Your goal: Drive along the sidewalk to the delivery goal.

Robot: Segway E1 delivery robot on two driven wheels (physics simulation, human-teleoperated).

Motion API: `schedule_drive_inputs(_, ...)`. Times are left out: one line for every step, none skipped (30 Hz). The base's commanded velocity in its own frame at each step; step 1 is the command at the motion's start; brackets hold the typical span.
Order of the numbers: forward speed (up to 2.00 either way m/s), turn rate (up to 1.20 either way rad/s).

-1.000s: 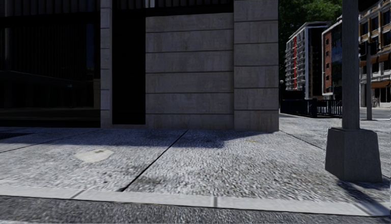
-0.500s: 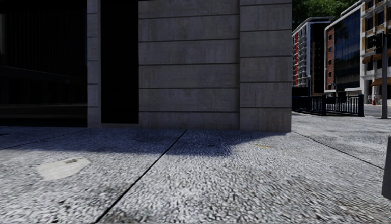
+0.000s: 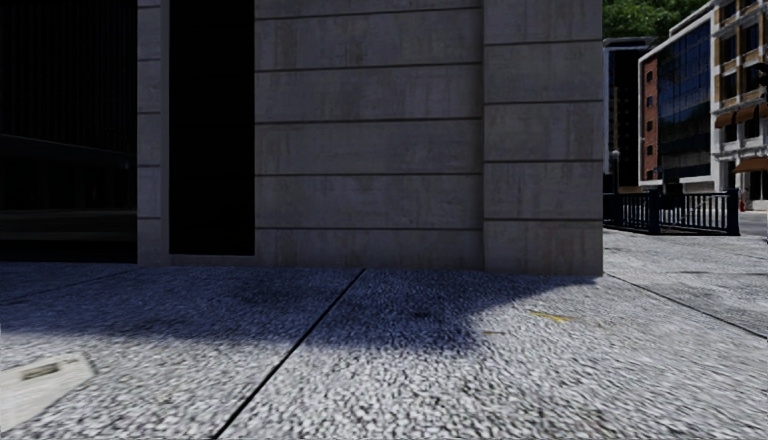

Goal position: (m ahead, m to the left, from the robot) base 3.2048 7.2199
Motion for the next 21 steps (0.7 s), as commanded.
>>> schedule_drive_inputs(1.41, 0.01)
schedule_drive_inputs(1.41, 0.11)
schedule_drive_inputs(1.41, 0.22)
schedule_drive_inputs(1.41, 0.22)
schedule_drive_inputs(1.41, 0.34)
schedule_drive_inputs(1.41, 0.48)
schedule_drive_inputs(1.41, 0.65)
schedule_drive_inputs(1.41, 0.76)
schedule_drive_inputs(1.41, 0.84)
schedule_drive_inputs(1.41, 0.84)
schedule_drive_inputs(1.41, 0.90)
schedule_drive_inputs(1.41, 0.94)
schedule_drive_inputs(1.41, 0.96)
schedule_drive_inputs(1.41, 0.96)
schedule_drive_inputs(1.41, 0.96)
schedule_drive_inputs(1.41, 0.96)
schedule_drive_inputs(1.41, 0.96)
schedule_drive_inputs(1.41, 0.96)
schedule_drive_inputs(1.41, 0.96)
schedule_drive_inputs(1.41, 0.96)
schedule_drive_inputs(1.41, 0.96)
